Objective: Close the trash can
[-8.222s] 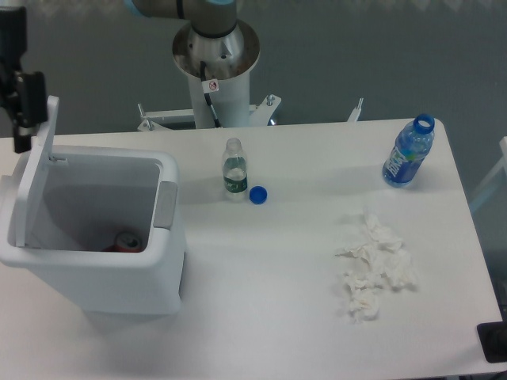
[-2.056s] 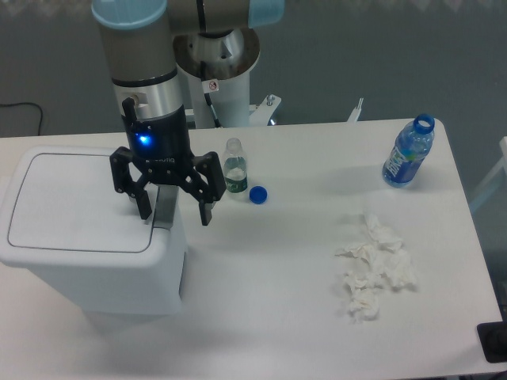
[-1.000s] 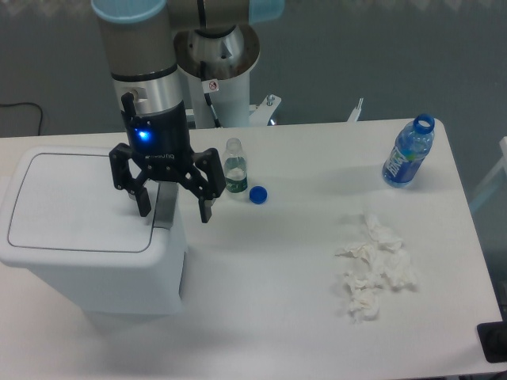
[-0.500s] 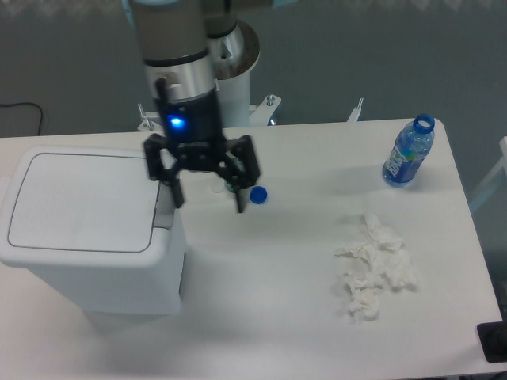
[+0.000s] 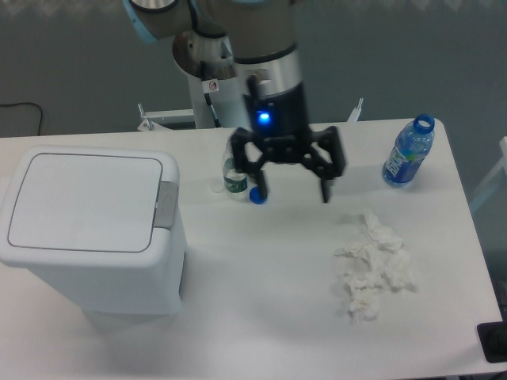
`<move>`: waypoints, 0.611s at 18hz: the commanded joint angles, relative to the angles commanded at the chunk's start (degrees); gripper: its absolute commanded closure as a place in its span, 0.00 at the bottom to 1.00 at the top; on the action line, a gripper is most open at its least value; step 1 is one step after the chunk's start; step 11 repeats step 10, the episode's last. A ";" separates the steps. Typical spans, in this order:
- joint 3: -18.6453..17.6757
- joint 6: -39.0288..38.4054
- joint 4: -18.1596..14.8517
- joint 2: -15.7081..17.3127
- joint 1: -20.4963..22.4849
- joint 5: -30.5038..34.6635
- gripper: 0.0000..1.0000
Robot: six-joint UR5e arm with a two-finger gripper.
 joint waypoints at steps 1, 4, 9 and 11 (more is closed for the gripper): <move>0.00 2.64 0.00 -0.09 0.88 -0.17 0.00; -0.79 9.06 0.09 -1.14 2.81 -1.83 0.00; -2.45 13.47 0.00 -0.44 5.45 -3.60 0.00; -2.81 13.82 0.00 -0.18 5.89 -3.60 0.00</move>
